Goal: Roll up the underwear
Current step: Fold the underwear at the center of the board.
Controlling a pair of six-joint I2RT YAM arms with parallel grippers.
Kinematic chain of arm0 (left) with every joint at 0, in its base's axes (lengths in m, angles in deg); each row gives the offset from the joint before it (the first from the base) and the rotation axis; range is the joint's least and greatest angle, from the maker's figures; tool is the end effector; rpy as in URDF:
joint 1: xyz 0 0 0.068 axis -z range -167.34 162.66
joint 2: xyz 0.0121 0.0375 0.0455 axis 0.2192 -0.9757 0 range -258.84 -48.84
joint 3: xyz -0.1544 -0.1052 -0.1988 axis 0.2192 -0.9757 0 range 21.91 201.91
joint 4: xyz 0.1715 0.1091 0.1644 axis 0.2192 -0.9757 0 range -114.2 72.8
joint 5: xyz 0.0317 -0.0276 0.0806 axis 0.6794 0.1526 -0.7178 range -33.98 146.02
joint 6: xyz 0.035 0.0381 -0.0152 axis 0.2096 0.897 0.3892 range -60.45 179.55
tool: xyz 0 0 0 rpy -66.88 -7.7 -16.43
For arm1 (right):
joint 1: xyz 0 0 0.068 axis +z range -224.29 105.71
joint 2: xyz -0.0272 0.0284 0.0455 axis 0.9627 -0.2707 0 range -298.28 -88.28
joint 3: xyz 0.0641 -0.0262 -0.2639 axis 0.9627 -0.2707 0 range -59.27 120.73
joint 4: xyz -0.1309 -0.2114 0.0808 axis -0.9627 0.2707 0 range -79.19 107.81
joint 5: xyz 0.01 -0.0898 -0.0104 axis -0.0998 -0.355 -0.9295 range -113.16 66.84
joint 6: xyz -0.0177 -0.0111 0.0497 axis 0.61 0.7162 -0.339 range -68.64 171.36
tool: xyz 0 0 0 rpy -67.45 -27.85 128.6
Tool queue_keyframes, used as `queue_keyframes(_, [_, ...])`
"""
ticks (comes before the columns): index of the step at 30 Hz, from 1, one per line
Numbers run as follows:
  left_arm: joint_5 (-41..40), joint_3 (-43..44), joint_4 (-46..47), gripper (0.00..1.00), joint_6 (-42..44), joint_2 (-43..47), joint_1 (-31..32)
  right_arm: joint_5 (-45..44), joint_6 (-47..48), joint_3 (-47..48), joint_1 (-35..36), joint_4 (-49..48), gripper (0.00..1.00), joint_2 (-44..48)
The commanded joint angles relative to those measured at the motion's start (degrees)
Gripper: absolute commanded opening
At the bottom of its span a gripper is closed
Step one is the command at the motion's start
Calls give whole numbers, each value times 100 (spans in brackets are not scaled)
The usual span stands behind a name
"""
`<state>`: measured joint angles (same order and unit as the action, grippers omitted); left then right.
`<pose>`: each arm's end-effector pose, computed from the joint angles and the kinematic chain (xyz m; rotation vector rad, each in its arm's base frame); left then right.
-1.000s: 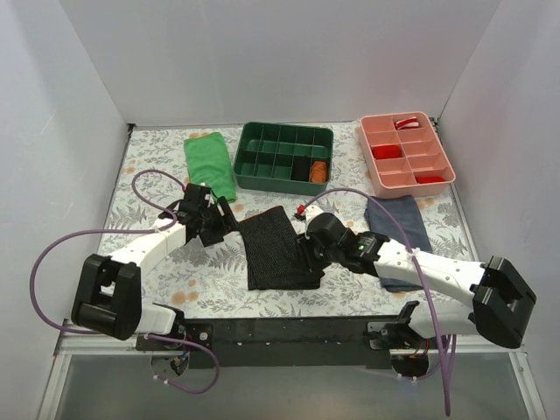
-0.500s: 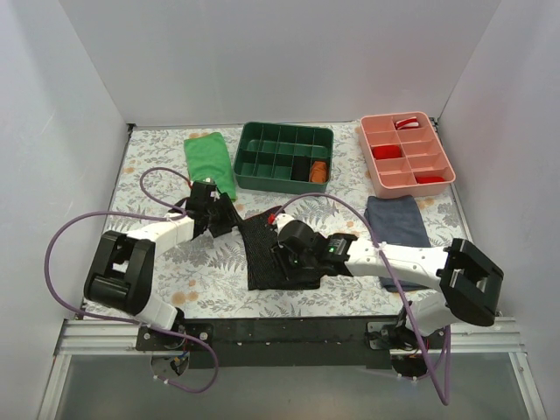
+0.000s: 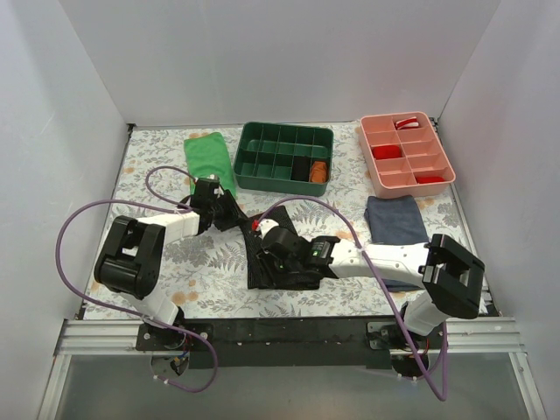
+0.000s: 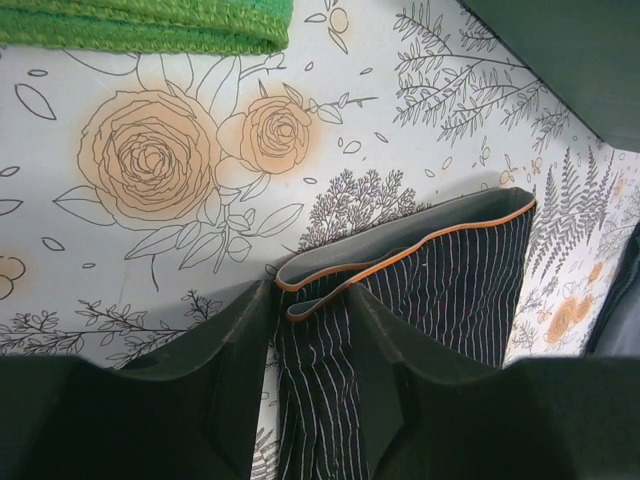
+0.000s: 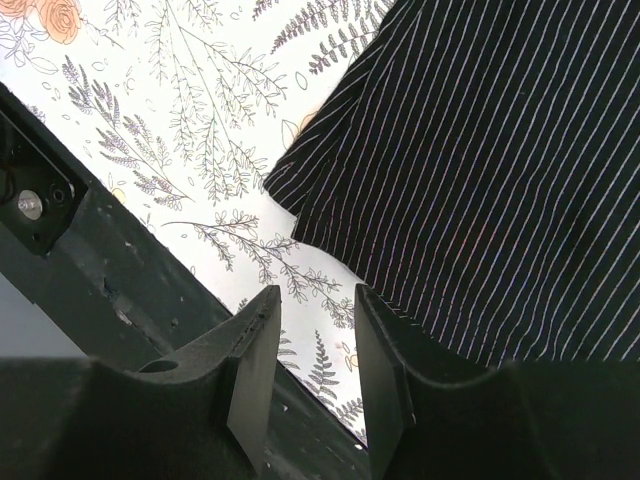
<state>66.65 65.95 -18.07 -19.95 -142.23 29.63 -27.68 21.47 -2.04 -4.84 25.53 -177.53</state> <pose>0.2950 -0.0968 0.1465 -1.3109 2.3324 -0.8873 0.1189 0.3090 0.2188 -0.8120 2.3732 0.6941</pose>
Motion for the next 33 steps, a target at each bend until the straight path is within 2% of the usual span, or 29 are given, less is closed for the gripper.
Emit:
queue_keyframes(1, [35,150,34,34,49,-118,-27,-102,-52,288,33,4,44,-101])
queue_keyframes(2, [53,158,42,34,49,-127,-27,-111,-52,306,42,22,44,-118])
queue_keyframes(6, [79,150,51,19,75,-136,-19,-146,18,473,147,92,45,-302])
queue_keyframes(9, [106,158,34,15,93,-163,-19,-207,71,753,218,197,48,-565])
queue_keyframes(10, [114,167,25,10,110,-171,-18,-243,97,841,244,259,49,-645])
queue_keyframes(12, [132,194,-1,7,102,-189,-18,-400,80,1192,323,557,49,-925])
queue_keyframes(21, [167,229,-54,3,93,-233,-19,-1069,-193,2159,525,1489,52,-1823])
queue_keyframes(33, [211,273,-151,2,93,-312,-27,-1667,-360,2609,693,1859,53,-2412])
